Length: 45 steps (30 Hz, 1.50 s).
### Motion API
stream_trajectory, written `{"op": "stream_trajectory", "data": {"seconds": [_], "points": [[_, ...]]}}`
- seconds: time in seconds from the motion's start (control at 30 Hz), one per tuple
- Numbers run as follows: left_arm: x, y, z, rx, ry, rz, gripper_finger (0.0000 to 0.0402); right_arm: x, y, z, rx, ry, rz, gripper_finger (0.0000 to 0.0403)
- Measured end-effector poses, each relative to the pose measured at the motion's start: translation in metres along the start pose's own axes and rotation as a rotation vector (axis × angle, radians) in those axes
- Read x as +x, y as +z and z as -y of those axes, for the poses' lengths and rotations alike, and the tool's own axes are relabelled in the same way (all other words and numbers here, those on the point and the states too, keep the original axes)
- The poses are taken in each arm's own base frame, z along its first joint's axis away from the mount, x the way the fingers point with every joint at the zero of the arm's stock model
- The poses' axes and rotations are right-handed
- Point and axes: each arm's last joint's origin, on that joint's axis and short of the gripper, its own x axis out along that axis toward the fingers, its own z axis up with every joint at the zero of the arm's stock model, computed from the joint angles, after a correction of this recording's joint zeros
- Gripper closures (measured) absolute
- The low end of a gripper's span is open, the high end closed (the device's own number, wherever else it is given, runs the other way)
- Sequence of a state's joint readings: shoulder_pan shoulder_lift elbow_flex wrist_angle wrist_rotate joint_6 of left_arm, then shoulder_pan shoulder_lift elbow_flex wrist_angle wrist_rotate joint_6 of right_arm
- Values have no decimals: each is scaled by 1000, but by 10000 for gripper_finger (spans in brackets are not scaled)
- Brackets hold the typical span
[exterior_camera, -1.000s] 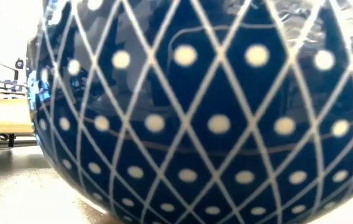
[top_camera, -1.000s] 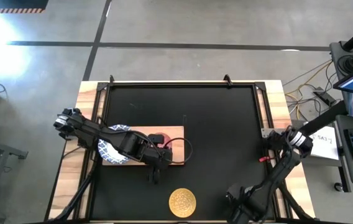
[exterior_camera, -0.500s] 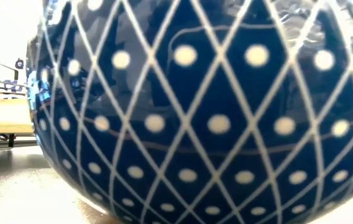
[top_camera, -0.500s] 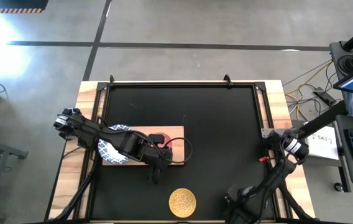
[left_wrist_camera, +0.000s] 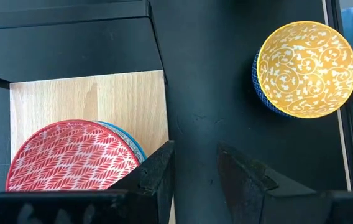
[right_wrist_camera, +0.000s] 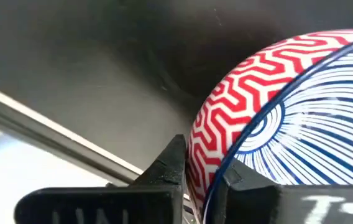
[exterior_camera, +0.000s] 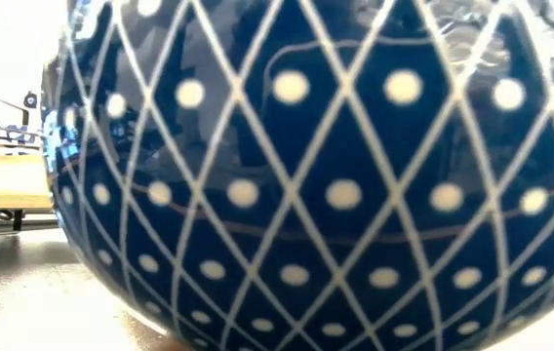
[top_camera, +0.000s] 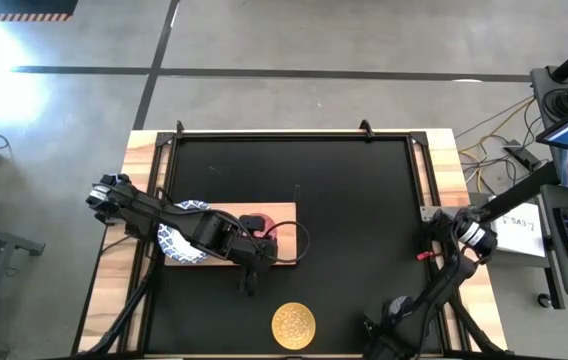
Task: Place and stack bowls onto a shelf
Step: Stack the dark blue bowl on top of the red bowl on the shelf
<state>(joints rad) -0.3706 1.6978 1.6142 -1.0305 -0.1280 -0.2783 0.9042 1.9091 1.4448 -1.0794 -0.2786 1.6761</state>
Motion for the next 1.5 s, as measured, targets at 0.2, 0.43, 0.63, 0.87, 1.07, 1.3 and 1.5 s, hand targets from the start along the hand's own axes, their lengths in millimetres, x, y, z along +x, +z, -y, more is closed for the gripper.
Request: {"op": "stream_trajectory", "data": {"seconds": [0.2, 0.43, 0.63, 0.87, 1.07, 1.3, 1.5], "points": [[0, 2, 1, 10, -11, 16, 302, -28, -1, 8, -113, 87, 26, 387], [-1, 13, 7, 72, -135, 124, 302, -72, 4, 22, -252, 244, 207, 388], [-5, 27, 14, 212, -271, 270, 302, -108, 2, 20, -558, 483, 383, 389], [-13, 41, 22, 433, -394, 473, 302, -140, 5, 14, -912, 679, 597, 389], [-18, 47, 26, 553, -467, 578, 302, -157, 22, 20, -1110, 658, 739, 389], [-17, 49, 20, 605, -420, 596, 302, -179, 60, 34, -1249, 706, 757, 390], [-15, 54, 2, 567, -323, 597, 302, -188, 92, 45, -1323, 754, 718, 390]]}}
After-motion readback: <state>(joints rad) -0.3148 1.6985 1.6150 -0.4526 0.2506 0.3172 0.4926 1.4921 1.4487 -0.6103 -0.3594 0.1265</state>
